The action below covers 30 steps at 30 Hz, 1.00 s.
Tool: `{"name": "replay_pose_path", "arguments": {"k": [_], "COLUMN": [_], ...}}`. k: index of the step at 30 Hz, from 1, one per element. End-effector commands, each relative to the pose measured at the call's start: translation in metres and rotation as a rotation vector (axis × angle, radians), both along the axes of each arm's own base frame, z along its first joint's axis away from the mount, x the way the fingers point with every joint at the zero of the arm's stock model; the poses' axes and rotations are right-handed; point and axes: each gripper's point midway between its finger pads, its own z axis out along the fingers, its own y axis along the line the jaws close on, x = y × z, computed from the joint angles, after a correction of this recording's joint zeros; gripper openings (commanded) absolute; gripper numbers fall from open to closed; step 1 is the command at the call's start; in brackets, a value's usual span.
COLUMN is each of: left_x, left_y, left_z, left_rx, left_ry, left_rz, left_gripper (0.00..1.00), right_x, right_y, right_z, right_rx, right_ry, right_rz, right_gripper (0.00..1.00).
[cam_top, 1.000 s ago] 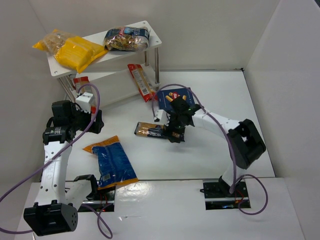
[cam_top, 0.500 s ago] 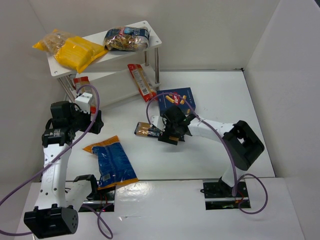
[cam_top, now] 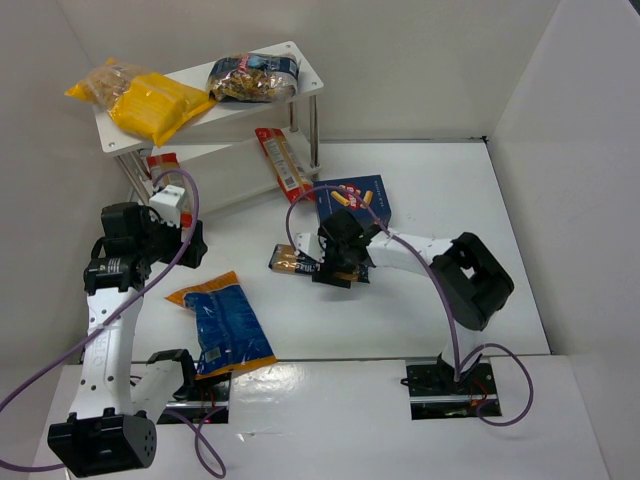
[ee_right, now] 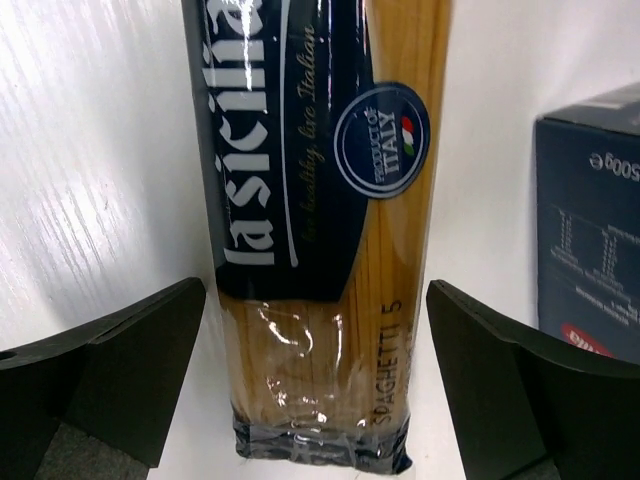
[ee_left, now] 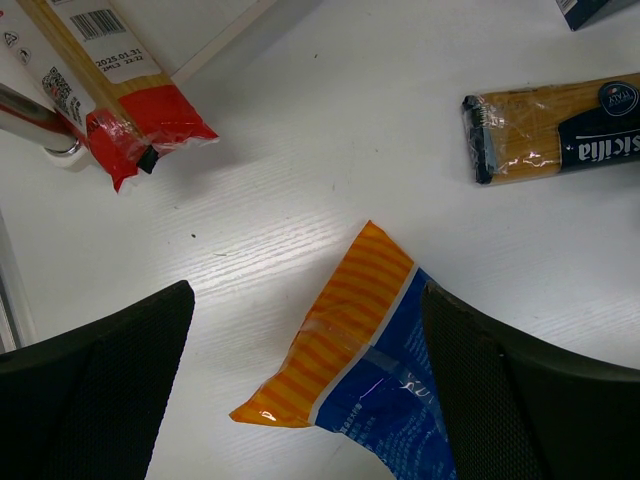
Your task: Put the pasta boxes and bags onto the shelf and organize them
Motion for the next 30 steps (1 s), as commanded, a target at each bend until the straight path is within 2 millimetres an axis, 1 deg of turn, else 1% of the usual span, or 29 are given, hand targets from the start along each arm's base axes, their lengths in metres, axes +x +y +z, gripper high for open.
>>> {"name": "replay_pose_path", "arguments": {"k": [1,2,3,4,5,6,7,8,9,11,12,13,14,15,16,17,19,20,21,22,23,24,25,26,27,29,30], "left_x": [0.001,0.001,0.001,0.001,0.002,0.002,0.002,0.002,0.002,0.002,0.002,0.002,0.002,0.002,0.002,0.002,0.002,0.002,0.002,0.002,0.002,0.002,0.002,0.002,0.002,0.002,0.002], "left_y": [-0.001,-0.001,-0.001,-0.001,-0.001,-0.001,-0.001,-0.001,-0.001,-0.001,-0.001,-0.001,-0.001,-0.001,-0.001,-0.001,-0.001,-0.001,-0.001,-0.001,-0.001,-0.002,-0.002,-0.002,-0.002,-0.004,-0.004], "left_z": [0.004,0.004,0.004,0.004,0.002,0.002,0.002,0.002,0.002,0.002,0.002,0.002,0.002,0.002,0.002,0.002,0.002,0.002,0.002,0.002,0.002,0.002,0.002,0.002,0.002,0.002,0.002], "left_rx": [0.009,0.009,0.009,0.009,0.007,0.007,0.007,0.007,0.007,0.007,0.007,0.007,0.007,0.007,0.007,0.007,0.007,0.007,0.007,0.007,0.007,0.002,0.002,0.002,0.002,0.003,0.003], "left_ry": [-0.032,-0.032,-0.032,-0.032,-0.023,-0.023,-0.023,-0.023,-0.023,-0.023,-0.023,-0.023,-0.023,-0.023,-0.023,-0.023,-0.023,-0.023,-0.023,-0.023,-0.023,-0.024,-0.024,-0.024,-0.024,-0.027,-0.027], "left_rz": [-0.024,-0.024,-0.024,-0.024,-0.024,-0.024,-0.024,-0.024,-0.024,-0.024,-0.024,-0.024,-0.024,-0.024,-0.024,-0.024,-0.024,-0.024,-0.024,-0.024,-0.024,-0.031,-0.031,-0.031,-0.031,-0.044,-0.044], "left_gripper": [0.99,0.99,0.99,0.99,0.99,0.99,0.99,0.99,0.99,0.99,0.99,0.99,0.99,0.99,0.99,0.99,0.99,0.99,0.99,0.99,0.99,0.99,0.99,0.99,0.99,0.99,0.99], "right_x": [0.012,0.012,0.018,0.017,0.016,0.019,0.019,0.020,0.016,0.017,0.009,0.012,0.007,0.001,-0.003,-0.004,-0.009,-0.007,-0.012,-0.013,-0.019,-0.022,-0.022,-0.025,-0.028,-0.030,-0.031], "right_y": [0.010,0.013,0.010,0.006,0.008,0.010,0.006,0.010,0.006,0.005,0.002,0.006,0.004,0.001,0.001,0.009,0.015,0.024,0.026,0.030,0.035,0.037,0.037,0.037,0.037,0.036,0.037], "right_z": [-0.001,-0.002,-0.001,-0.006,-0.008,-0.005,-0.010,-0.011,-0.013,-0.019,-0.021,-0.019,-0.027,-0.029,-0.029,-0.014,0.011,0.050,0.066,0.085,0.104,0.136,0.150,0.160,0.175,0.185,0.186], "right_rx": [0.021,0.028,0.024,0.020,0.020,0.027,0.020,0.027,0.011,0.000,-0.011,0.002,-0.022,-0.041,-0.047,0.007,0.093,0.192,0.234,0.282,0.337,0.393,0.428,0.449,0.472,0.500,0.505], "right_ry": [0.004,0.010,0.006,0.028,0.045,0.036,0.058,0.060,0.080,0.106,0.138,0.157,0.198,0.247,0.280,0.299,0.299,0.247,0.242,0.216,0.212,0.156,0.148,0.141,0.120,0.130,0.135], "right_rz": [0.024,0.029,0.026,0.020,0.025,0.026,0.019,0.033,0.032,0.039,0.044,0.065,0.081,0.050,0.054,0.081,0.072,0.085,0.082,0.088,0.109,0.136,0.119,0.122,0.136,0.128,0.134], "right_gripper": [1.00,1.00,1.00,1.00,1.00,1.00,1.00,1.00,1.00,1.00,0.95,0.80,0.42,0.00,0.00,0.00,0.00,0.00,0.00,0.00,0.00,0.00,0.00,0.00,0.00,0.00,0.00]}}
